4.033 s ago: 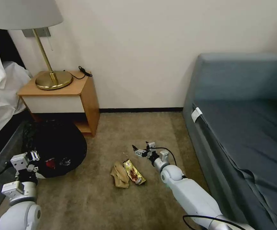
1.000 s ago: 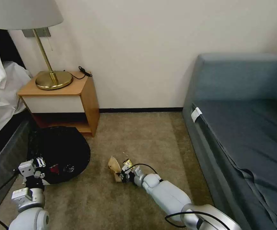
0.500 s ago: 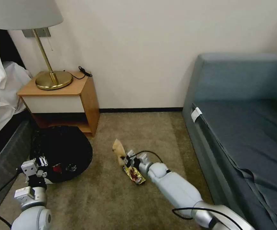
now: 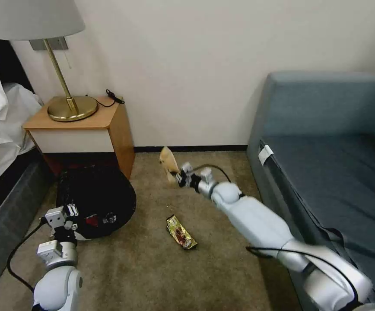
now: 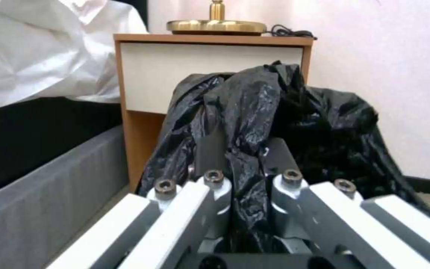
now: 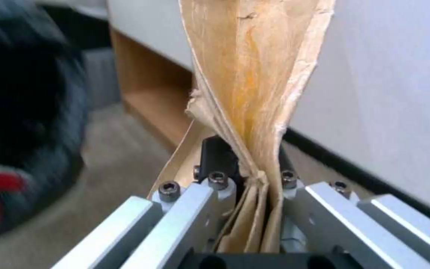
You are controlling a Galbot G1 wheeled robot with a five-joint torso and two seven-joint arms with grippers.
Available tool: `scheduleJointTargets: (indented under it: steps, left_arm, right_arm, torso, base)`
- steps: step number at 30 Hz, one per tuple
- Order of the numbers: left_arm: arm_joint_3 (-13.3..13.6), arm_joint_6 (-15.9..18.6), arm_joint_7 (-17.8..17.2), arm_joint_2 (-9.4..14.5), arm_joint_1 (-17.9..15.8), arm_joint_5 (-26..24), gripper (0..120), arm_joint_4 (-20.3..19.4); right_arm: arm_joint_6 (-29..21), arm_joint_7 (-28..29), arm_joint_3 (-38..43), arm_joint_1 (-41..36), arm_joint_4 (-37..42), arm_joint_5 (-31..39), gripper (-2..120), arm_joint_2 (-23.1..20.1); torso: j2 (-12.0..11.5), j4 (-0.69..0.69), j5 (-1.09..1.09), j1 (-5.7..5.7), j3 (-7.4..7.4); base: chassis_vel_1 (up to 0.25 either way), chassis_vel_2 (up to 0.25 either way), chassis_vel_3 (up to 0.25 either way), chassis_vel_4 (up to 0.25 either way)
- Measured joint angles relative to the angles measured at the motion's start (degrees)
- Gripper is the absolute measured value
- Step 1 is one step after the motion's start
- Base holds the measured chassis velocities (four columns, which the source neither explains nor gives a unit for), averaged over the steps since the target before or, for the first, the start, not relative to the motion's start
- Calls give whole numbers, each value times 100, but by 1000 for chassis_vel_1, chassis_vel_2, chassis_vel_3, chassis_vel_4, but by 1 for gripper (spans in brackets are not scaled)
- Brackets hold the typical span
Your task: Pick up the trash bin, then pick up the garbage on the floor and place it into the trash bin.
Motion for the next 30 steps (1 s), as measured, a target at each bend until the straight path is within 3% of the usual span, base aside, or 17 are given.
scheduleJointTargets:
  steps: [5, 11, 30]
  left_arm:
    - [174, 97, -66, 80, -219, -111, 5, 40]
    - [299, 109, -41, 76, -345, -162, 5, 151]
    - [353, 66, -6, -58, -378, -222, 5, 202]
  right_arm:
    - [-313, 121, -440, 271, 611, 698, 2, 206]
    - [-396, 282, -959, 239, 748, 933, 2, 555]
    - [-255, 600, -1334, -524, 294, 577, 2, 1012]
  torso:
    - [0, 0, 0, 0, 0]
    - [0, 0, -1, 0, 0]
    - [0, -1, 0, 0, 0]
  base:
    - [0, 0, 0, 0]
    - [0, 0, 0, 0]
    - [0, 0, 0, 0]
